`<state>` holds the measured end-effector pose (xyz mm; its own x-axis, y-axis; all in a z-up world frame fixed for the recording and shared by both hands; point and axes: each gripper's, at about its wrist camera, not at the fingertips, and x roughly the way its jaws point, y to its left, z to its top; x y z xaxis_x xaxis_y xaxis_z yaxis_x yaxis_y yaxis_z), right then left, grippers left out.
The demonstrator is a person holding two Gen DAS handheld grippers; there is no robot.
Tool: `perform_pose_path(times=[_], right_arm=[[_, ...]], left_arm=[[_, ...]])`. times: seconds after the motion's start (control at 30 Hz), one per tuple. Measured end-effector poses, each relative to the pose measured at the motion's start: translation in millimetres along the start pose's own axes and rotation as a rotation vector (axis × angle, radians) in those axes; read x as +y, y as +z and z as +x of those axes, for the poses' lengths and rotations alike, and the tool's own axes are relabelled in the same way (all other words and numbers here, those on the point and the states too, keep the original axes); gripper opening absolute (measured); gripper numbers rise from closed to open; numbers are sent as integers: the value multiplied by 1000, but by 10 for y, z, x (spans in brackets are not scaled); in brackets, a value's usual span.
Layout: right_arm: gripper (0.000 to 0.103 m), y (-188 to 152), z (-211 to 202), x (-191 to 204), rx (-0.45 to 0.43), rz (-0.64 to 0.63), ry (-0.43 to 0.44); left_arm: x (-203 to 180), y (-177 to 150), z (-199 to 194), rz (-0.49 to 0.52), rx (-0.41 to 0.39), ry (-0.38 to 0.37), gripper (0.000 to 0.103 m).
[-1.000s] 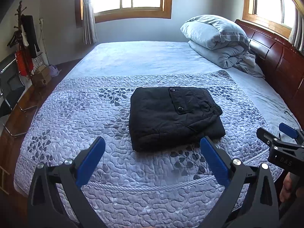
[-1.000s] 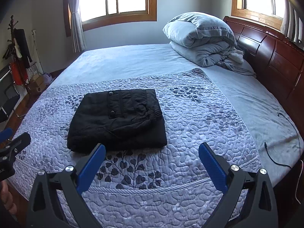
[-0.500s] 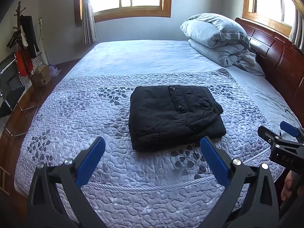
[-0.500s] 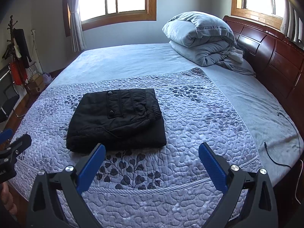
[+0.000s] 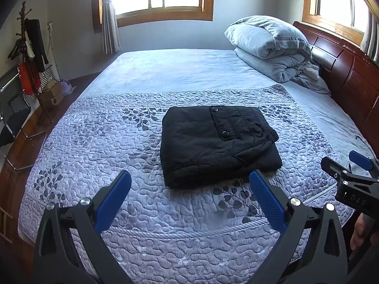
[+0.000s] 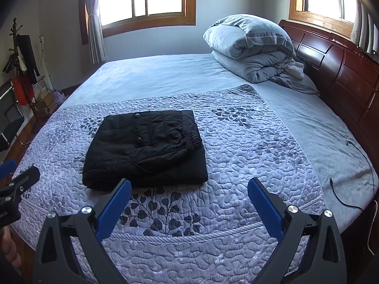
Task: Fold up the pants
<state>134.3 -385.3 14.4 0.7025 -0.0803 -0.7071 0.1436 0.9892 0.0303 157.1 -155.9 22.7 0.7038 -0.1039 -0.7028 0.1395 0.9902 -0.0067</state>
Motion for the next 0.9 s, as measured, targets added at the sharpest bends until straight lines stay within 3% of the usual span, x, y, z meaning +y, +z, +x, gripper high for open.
perform_pose_path(times=[0.6,0.9], right_arm=[[99,-18,47,-15,15,-5,-6],[99,-36,62,-19,22,-4,-7]], left_arm=[[-13,-22,-47,11,-30,0,100],[10,-17,-15,-7,-2,-8,100]])
